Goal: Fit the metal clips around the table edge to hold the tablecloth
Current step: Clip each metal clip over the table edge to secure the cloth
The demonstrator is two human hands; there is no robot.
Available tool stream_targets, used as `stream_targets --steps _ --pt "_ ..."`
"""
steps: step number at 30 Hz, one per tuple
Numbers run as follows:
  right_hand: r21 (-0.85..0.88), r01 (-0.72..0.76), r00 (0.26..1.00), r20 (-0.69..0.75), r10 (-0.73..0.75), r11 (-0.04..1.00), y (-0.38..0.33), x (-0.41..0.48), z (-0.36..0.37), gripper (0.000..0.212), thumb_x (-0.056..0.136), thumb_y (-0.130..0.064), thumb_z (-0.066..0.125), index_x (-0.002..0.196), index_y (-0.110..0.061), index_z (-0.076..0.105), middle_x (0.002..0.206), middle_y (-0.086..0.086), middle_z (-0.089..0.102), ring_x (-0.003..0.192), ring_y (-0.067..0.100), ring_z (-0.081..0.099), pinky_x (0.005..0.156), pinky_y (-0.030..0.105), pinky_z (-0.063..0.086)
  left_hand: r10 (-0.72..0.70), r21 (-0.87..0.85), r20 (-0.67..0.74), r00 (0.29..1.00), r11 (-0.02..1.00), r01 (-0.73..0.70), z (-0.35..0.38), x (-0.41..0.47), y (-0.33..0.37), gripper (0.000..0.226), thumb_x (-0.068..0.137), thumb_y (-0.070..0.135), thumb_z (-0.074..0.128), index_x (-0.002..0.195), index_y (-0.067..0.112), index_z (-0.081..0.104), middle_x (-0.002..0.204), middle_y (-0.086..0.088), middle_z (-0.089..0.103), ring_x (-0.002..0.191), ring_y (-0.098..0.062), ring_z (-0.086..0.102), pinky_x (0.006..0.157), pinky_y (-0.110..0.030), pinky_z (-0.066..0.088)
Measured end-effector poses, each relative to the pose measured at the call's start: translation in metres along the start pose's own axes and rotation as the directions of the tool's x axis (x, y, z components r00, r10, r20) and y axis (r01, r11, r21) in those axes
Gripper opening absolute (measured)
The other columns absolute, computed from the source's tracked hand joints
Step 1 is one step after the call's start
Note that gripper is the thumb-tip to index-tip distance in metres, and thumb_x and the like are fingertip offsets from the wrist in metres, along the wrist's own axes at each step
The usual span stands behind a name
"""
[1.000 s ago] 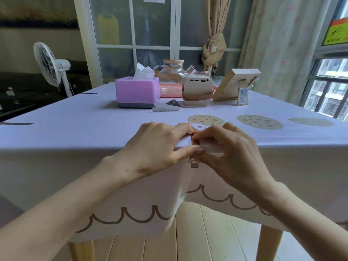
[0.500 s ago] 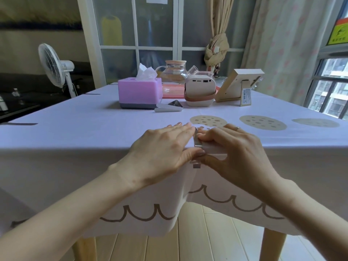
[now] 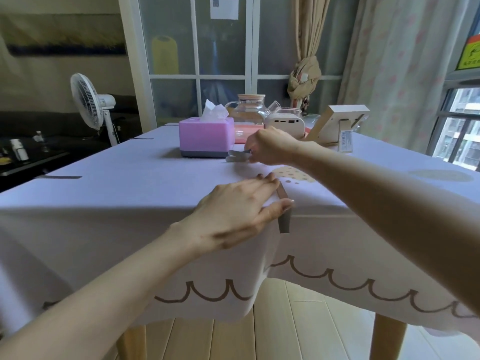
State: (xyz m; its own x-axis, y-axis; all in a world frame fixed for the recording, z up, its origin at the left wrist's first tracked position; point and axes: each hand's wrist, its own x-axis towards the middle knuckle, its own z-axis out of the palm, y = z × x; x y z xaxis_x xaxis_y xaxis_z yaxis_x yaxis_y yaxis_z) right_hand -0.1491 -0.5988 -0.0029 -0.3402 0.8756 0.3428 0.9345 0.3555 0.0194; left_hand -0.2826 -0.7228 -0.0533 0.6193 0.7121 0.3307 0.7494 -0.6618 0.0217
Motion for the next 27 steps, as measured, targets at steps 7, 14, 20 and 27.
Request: stream_targets --steps 7,14,20,27 --pt "0.054 -0.074 0.983 -0.164 0.082 0.996 -0.003 0.003 0.010 0.018 0.085 -0.018 0.061 0.097 -0.006 0.066 0.097 0.014 0.064 0.094 0.035 0.059 0.066 0.033 0.039 -0.221 -0.203 0.191 0.956 0.944 0.258 -0.006 0.041 -0.031 0.045 0.101 0.039 0.022 0.129 0.010 0.042 0.144 -0.009 0.039 0.134 -0.027 0.032 0.111 -0.043 0.024" --pt "0.042 -0.089 0.962 -0.255 0.097 0.995 0.001 -0.003 0.012 0.010 0.081 -0.020 0.068 0.087 -0.012 0.072 0.096 0.010 0.065 0.094 0.031 0.059 0.066 0.031 0.042 -0.209 -0.033 0.305 0.929 0.973 0.229 -0.003 0.041 -0.056 0.056 0.100 0.040 0.018 0.148 0.014 0.009 0.158 -0.001 0.001 0.145 -0.013 0.000 0.115 -0.046 -0.003" --pt "0.077 -0.073 0.952 -0.292 0.093 0.994 0.000 -0.005 0.011 0.011 0.084 -0.020 0.061 0.089 -0.017 0.070 0.094 0.010 0.069 0.090 0.033 0.060 0.065 0.031 0.042 -0.348 0.017 0.322 0.880 0.932 0.362 -0.017 0.003 -0.088 0.058 0.100 0.045 0.015 0.150 0.019 0.002 0.157 0.005 -0.006 0.144 -0.008 -0.007 0.118 -0.035 -0.007" --pt "0.091 0.056 0.924 -0.383 -0.017 0.994 -0.011 -0.007 0.005 0.016 0.093 -0.030 0.053 0.097 -0.014 0.054 0.092 0.011 0.070 0.081 0.035 0.061 0.062 0.034 0.041 -0.465 0.037 0.286 0.838 0.879 0.475 -0.033 -0.038 -0.120 0.055 0.101 0.042 0.018 0.150 0.020 0.003 0.157 0.008 -0.003 0.143 -0.005 -0.005 0.115 -0.027 -0.006"
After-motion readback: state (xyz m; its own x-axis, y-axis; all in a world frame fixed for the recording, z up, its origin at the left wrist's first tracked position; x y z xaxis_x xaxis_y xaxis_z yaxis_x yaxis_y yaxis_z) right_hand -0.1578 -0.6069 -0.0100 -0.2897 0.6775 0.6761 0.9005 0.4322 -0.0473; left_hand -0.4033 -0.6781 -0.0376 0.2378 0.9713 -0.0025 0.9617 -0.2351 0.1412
